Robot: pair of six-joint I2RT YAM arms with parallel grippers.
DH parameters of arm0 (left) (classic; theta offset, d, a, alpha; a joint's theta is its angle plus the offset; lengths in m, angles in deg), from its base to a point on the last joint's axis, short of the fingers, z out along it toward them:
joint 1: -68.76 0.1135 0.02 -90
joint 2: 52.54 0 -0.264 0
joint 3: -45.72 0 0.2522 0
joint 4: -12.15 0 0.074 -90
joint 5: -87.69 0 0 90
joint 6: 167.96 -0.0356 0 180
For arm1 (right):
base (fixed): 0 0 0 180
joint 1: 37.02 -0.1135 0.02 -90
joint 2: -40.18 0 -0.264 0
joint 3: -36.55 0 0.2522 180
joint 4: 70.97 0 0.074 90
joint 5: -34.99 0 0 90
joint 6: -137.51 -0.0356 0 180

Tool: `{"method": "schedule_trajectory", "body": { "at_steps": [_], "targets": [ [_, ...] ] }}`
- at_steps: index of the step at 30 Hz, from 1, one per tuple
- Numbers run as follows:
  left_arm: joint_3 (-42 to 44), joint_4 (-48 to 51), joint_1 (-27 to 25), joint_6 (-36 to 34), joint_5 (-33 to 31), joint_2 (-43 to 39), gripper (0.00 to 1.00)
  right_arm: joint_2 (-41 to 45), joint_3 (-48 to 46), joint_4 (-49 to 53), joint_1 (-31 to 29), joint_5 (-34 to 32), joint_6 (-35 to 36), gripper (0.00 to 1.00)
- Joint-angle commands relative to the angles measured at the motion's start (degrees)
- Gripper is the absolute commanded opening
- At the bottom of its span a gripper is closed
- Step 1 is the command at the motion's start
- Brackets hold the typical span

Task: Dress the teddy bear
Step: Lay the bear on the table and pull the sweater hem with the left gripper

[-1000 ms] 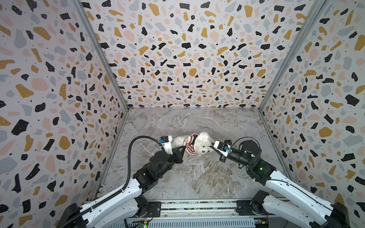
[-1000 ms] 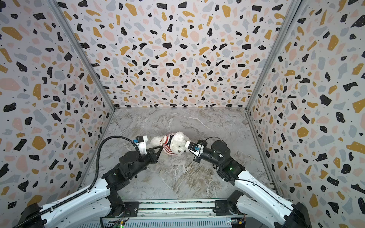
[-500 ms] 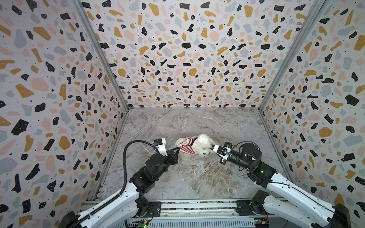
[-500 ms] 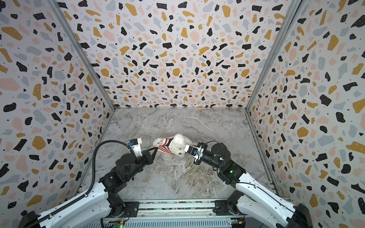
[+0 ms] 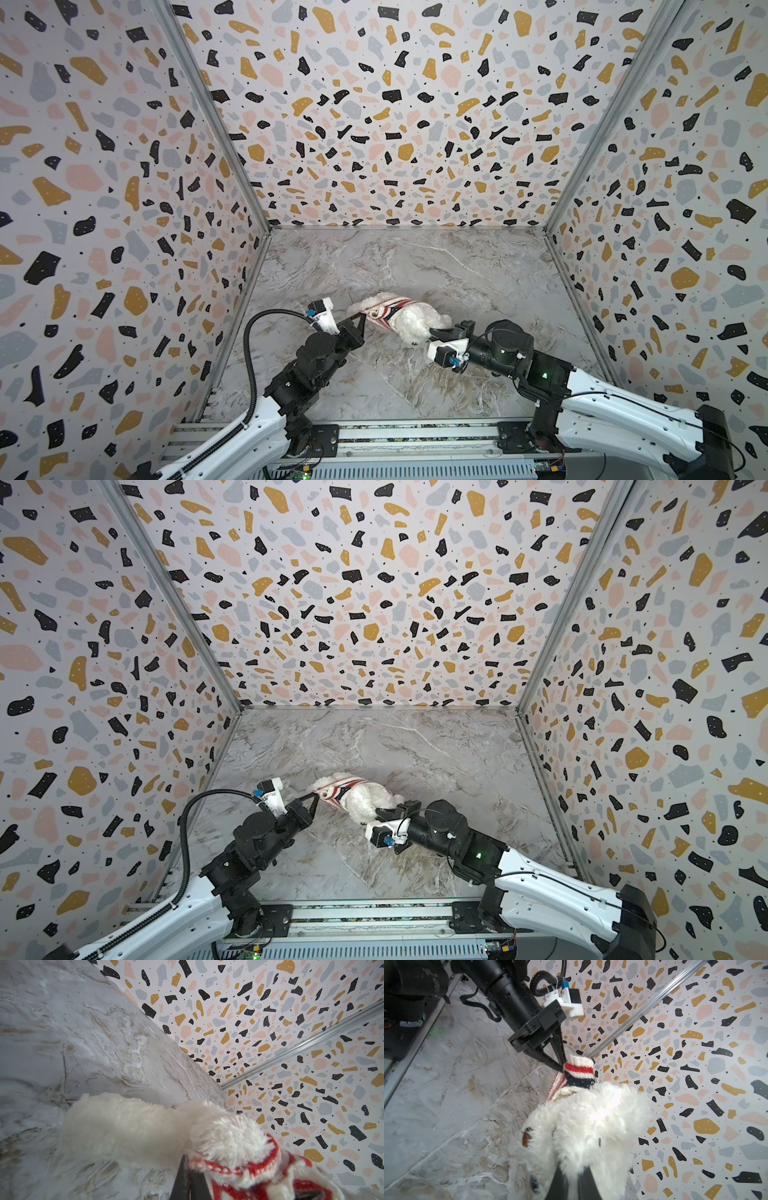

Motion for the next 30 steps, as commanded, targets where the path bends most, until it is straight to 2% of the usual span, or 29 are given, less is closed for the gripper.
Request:
{"method": "schedule_trajectory", "body": {
  "at_steps": [1,5,8,11,14,17,20,24,27,30],
  "targets": [
    [-0.91,1.92,2.41,-1.08,-4.96,-1.27,0.00,-1.03,0.99,-0.78,-5.08,-7.81,5.68,0.00],
    [-3.51,2.95,3.95,-6.99,0.03,2.62,0.00,-4.03,-0.54,-2.17,-11.18,-15.07,9.47,0.00],
    [-2.61,2.36,4.01,-10.55,5.89,8.00,0.00,-5.95,-3.14,-5.62,-13.58,-17.89,10.79,0.00],
    [0.16,0.70,3.91,-11.65,11.05,12.21,0.09,-7.62,-5.21,-8.30,-14.45,-18.17,10.49,0.00],
    [2.22,-0.19,3.93,-12.25,15.02,12.90,0.23,-10.26,-6.49,-9.90,-15.37,-18.76,10.19,0.00],
    [0.78,5.60,3.94,-15.46,16.29,11.20,0.38,-13.73,-7.18,-10.43,-16.28,-18.45,9.31,0.00],
    [-2.97,14.67,3.93,-20.40,16.38,8.96,0.48,-17.31,-8.12,-10.75,-17.98,-19.08,8.53,0.00],
    [-8.74,24.57,3.90,-26.48,18.71,7.04,0.51,-20.51,-8.64,-10.76,-19.19,-19.75,7.86,0.00],
    [-11.59,25.84,3.92,-27.82,23.25,6.73,0.51,-21.19,-9.57,-11.05,-19.56,-20.13,6.86,0.00],
    [-15.38,29.16,3.91,-29.62,23.73,6.97,0.59,-20.70,-10.16,-11.45,-19.61,-20.34,6.31,0.00]
  ]
}}
